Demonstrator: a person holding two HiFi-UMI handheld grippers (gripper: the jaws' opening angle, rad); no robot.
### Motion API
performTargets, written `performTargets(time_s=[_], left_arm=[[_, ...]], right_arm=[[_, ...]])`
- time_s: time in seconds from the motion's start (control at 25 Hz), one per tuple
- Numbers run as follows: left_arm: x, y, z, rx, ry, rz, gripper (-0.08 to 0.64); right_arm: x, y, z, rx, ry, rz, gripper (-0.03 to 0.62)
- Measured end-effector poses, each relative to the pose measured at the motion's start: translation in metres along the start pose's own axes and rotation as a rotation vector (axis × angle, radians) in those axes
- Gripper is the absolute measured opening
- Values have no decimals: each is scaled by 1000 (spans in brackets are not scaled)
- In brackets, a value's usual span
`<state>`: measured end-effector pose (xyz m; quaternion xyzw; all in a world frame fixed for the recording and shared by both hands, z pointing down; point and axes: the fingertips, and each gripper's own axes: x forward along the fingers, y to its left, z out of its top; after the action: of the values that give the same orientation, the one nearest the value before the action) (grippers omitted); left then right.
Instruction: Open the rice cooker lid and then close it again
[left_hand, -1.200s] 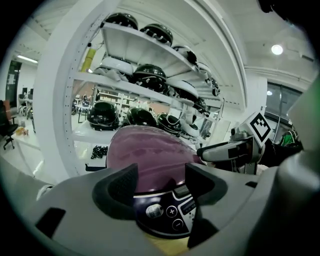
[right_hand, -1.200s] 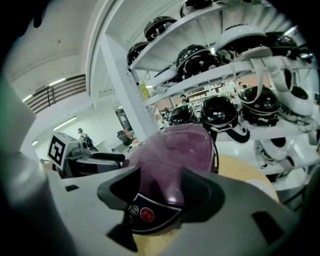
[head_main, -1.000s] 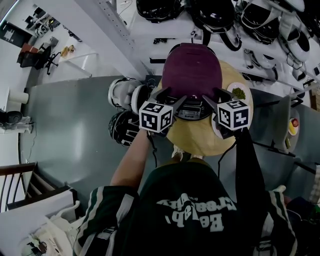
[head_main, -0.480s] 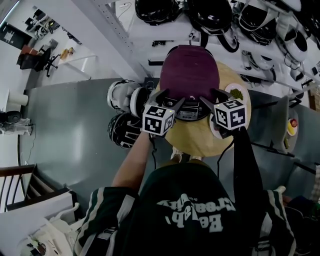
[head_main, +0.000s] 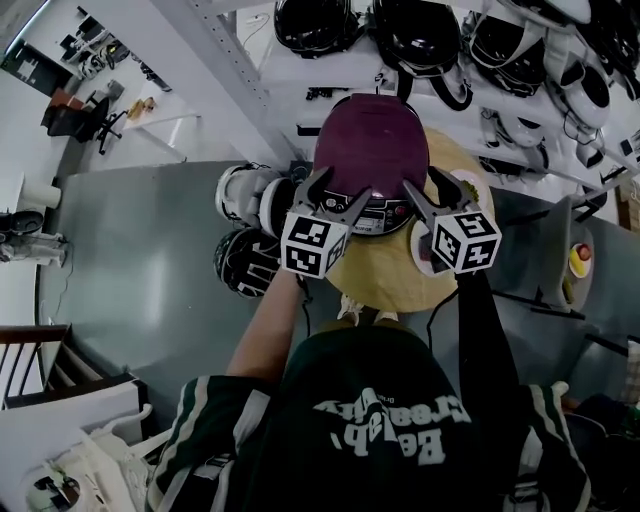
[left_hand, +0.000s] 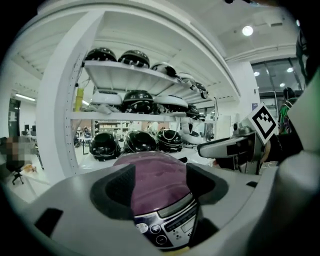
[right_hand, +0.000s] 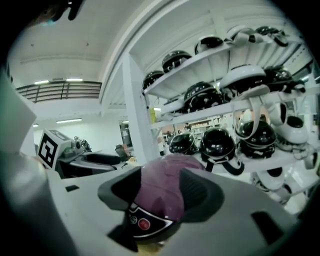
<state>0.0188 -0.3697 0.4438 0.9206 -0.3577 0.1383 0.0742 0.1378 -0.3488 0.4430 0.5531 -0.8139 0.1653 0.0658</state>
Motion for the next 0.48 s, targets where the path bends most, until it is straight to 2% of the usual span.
performTargets(time_s=[0.2,0.32,0.48], left_arm=[[-25,-6,25,21,-102,92,312],[-47,-9,34,28,-156,152,312],[-63,-19,46,52,-193,182,311]], right_arm=[[-30,-1,26,-37,-139,-10,242],[-48,8,31,-76,-180,17,247],[-65,15,36,-112,-210,28,252]])
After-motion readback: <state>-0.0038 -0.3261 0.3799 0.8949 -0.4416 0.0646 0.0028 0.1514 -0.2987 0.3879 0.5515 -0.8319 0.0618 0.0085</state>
